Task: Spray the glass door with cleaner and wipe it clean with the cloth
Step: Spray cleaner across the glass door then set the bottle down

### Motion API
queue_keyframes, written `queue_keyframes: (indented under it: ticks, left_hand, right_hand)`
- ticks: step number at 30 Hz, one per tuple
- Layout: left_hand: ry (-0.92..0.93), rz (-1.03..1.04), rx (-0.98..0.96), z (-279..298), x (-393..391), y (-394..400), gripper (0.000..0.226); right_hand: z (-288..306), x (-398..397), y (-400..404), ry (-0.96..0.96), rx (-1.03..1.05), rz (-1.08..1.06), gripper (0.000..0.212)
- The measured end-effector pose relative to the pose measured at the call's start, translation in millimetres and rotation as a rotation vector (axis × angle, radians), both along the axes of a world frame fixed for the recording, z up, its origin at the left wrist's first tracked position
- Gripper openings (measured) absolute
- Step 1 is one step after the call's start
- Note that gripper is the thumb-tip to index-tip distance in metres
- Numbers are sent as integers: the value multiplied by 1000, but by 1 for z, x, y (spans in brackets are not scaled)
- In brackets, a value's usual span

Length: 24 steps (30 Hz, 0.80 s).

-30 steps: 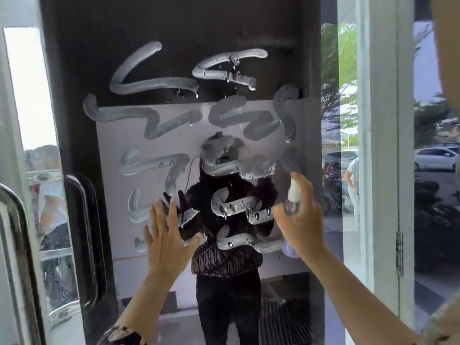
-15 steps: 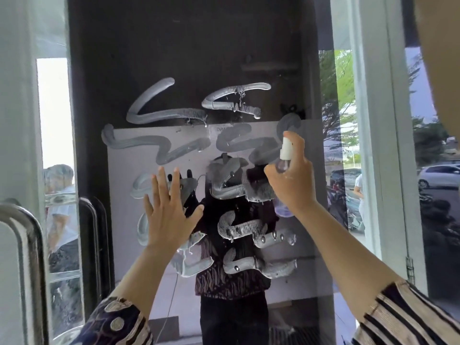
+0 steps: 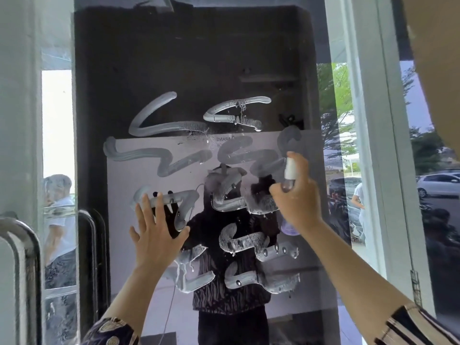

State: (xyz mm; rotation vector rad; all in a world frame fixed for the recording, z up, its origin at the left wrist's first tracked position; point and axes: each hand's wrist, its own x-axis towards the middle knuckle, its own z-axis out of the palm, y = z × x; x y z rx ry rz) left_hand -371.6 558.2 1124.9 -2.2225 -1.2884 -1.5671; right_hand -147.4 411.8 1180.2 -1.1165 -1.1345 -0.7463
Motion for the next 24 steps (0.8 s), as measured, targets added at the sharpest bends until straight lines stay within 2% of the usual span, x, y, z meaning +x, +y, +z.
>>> queue_keyframes:
  ticks: [4, 7, 13, 19, 24]
  left_hand:
    - [-36, 17, -73, -7, -10, 6, 100]
    - [-60, 21, -110, -14, -18, 14, 103]
    - [-97, 2, -187, -19, -23, 26, 109]
    - [-82, 57, -151, -22, -22, 31, 107]
    - [-87, 53, -142, -23, -23, 31, 107]
  right_hand:
    - [-2, -40, 20, -184, -164, 80, 66]
    - [5, -67, 39, -255, -170, 112, 63]
    - [27, -97, 65, -250, -154, 217, 61]
    - [39, -116, 78, -271, -100, 262, 46]
    - [17, -108, 77, -217, -142, 302, 62]
